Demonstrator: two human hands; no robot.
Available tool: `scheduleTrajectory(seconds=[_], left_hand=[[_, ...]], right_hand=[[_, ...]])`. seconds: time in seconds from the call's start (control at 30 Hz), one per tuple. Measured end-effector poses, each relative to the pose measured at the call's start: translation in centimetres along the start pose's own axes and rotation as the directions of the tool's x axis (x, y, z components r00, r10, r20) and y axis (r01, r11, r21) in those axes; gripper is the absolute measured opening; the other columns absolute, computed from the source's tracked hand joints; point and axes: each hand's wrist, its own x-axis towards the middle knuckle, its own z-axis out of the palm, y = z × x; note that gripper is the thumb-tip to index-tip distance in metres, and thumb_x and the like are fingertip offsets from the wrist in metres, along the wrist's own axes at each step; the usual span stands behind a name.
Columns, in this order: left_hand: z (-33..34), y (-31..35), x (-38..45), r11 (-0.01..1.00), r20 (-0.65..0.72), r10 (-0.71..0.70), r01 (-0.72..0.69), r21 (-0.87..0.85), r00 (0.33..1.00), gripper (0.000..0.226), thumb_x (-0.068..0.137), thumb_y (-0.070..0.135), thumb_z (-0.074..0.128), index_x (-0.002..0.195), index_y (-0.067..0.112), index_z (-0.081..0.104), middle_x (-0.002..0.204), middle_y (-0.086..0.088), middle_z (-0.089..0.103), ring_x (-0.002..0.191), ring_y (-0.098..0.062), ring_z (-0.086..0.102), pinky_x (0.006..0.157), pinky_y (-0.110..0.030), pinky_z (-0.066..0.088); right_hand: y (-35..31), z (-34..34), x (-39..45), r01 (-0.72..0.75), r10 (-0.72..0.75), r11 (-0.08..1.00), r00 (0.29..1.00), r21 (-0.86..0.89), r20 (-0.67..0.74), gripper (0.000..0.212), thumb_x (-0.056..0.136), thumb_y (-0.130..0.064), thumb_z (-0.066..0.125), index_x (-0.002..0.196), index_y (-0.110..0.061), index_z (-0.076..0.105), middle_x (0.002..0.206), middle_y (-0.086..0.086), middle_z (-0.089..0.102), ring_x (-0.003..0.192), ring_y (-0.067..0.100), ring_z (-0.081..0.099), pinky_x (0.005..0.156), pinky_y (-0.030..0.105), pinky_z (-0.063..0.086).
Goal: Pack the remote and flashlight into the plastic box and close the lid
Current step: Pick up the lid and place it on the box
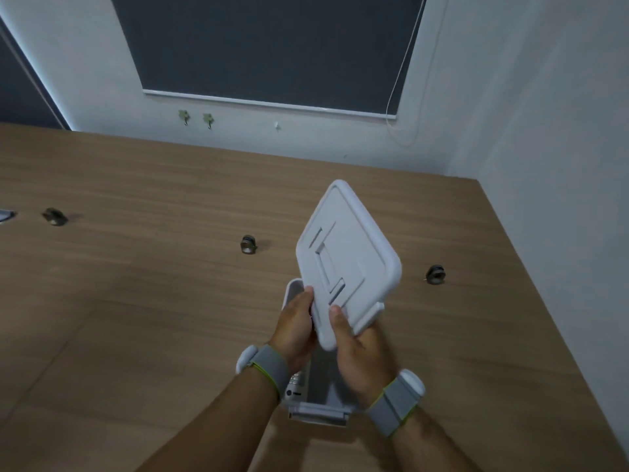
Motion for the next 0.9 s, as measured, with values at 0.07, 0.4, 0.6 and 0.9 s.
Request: scheduleTrajectory(seconds=[0.07, 0.4, 0.6, 0.9], left_hand=[[-0.2, 0.4, 0.1, 0.999, 0.002, 0.039, -0.039, 0.01, 0.999, 0.04, 0.108, 0.029, 0.035, 0.12, 0.004, 0.064, 0.115, -0.019, 0.072, 0.107, -0.031, 0.069, 0.092, -0.041, 0.055], [-3.4, 1.9, 1.0, 0.919, -0.071, 0.28, -0.246, 0.308, 0.957, 0.049, 0.103, 0.036, 0.046, 0.11, -0.01, 0.06, 0.104, -0.031, 0.069, 0.101, -0.051, 0.064, 0.086, -0.065, 0.052], [-4.0, 3.2, 0.3, 0.814, -0.032, 0.385, -0.323, 0.482, 0.922, 0.039, 0.103, 0.035, 0.046, 0.099, -0.001, 0.059, 0.088, -0.017, 0.069, 0.076, -0.025, 0.065, 0.07, -0.043, 0.056], [-4.7, 1.8, -1.3, 0.653, 0.029, 0.483, -0.382, 0.654, 0.875, 0.032, 0.106, 0.03, 0.038, 0.124, 0.021, 0.063, 0.109, 0.008, 0.069, 0.096, 0.002, 0.063, 0.081, -0.018, 0.049]], right_hand=[[-0.2, -0.1, 0.1, 0.034, -0.034, 0.999, 0.999, 0.002, -0.01, 0.037, 0.095, -0.016, 0.055, 0.131, -0.009, 0.057, 0.124, -0.002, 0.064, 0.103, -0.019, 0.056, 0.08, 0.0, 0.041], [-0.8, -6.0, 3.4, 0.142, -0.125, 0.988, 0.963, 0.057, -0.238, 0.048, 0.093, -0.034, 0.055, 0.138, -0.026, 0.041, 0.139, -0.015, 0.051, 0.127, 0.001, 0.049, 0.107, 0.027, 0.041], [-1.0, -7.2, 5.1, 0.076, -0.082, 0.996, 0.98, -0.041, -0.182, 0.053, 0.089, -0.056, 0.049, 0.139, -0.04, 0.04, 0.143, -0.021, 0.042, 0.133, 0.002, 0.042, 0.114, 0.038, 0.034], [4.1, -4.8, 3.2, -0.069, 0.044, 0.954, 0.995, -0.291, -0.094, 0.076, 0.087, -0.047, 0.057, 0.15, -0.035, 0.016, 0.154, -0.007, 0.035, 0.138, 0.014, 0.039, 0.114, 0.045, 0.035]])
